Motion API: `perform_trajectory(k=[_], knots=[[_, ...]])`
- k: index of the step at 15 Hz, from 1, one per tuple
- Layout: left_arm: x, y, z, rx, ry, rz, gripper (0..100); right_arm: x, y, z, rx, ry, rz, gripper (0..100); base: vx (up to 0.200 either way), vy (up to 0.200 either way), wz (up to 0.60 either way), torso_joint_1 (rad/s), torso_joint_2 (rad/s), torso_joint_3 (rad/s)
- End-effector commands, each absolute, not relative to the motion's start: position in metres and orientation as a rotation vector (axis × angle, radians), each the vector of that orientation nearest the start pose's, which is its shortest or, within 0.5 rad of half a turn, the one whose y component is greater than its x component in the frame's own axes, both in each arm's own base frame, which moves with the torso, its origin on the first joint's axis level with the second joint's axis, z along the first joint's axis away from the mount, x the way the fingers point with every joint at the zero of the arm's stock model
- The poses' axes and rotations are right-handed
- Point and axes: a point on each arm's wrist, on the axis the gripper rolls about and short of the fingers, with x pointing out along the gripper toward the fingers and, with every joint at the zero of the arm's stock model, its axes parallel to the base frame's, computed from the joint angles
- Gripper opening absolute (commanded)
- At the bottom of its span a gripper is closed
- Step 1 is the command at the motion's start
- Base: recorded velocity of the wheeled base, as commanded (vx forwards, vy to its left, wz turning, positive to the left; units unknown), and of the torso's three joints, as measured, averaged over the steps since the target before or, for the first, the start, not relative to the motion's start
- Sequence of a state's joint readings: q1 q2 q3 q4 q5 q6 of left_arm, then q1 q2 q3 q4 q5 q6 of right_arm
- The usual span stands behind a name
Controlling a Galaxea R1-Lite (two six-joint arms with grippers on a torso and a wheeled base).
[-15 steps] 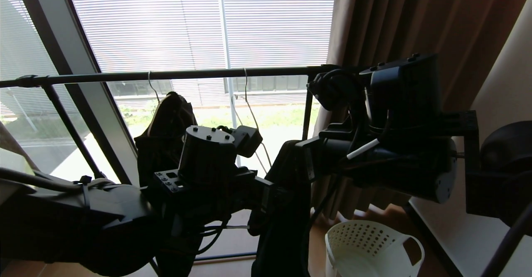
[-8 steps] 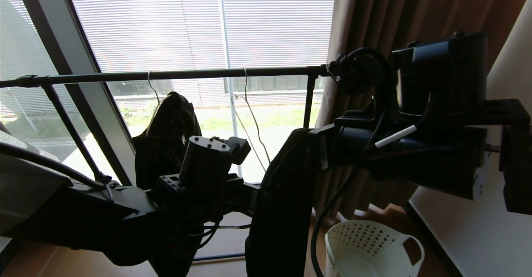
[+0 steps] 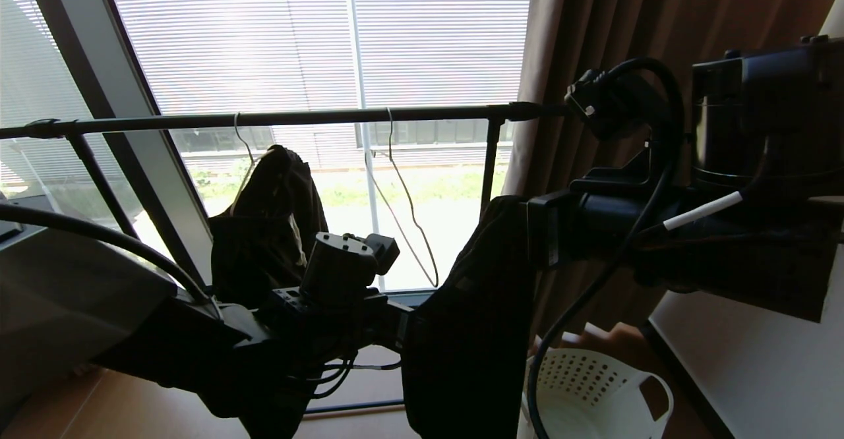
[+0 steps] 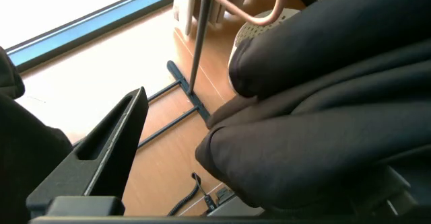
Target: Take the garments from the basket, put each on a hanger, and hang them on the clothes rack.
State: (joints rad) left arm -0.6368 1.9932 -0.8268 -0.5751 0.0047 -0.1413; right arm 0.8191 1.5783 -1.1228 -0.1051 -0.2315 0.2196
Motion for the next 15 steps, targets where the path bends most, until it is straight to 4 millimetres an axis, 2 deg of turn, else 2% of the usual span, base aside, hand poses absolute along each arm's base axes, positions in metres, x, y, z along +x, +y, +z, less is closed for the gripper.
perform_trajectory(k=[1,4,10,15], knots=[[0.28,-0.207,0.077,0.065,0.634,-0.566,100,0.2,0.196,0.262,0.049,0.351,0.525,0,0.0,0.0,0.0,0.0,0.0,0.0],[0.275,-0.203,0.078,0.072,0.638,-0.564,100,0.209,0.186,0.262,0.061,0.349,0.482,0,0.0,0.0,0.0,0.0,0.0,0.0],[0.248,-0.183,0.108,0.074,0.572,-0.58,100,0.224,0.171,0.256,0.067,0.364,0.405,0,0.0,0.0,0.0,0.0,0.0,0.0],[0.233,-0.173,0.126,0.072,0.521,-0.591,100,0.231,0.17,0.248,0.086,0.316,0.393,0,0.0,0.0,0.0,0.0,0.0,0.0]])
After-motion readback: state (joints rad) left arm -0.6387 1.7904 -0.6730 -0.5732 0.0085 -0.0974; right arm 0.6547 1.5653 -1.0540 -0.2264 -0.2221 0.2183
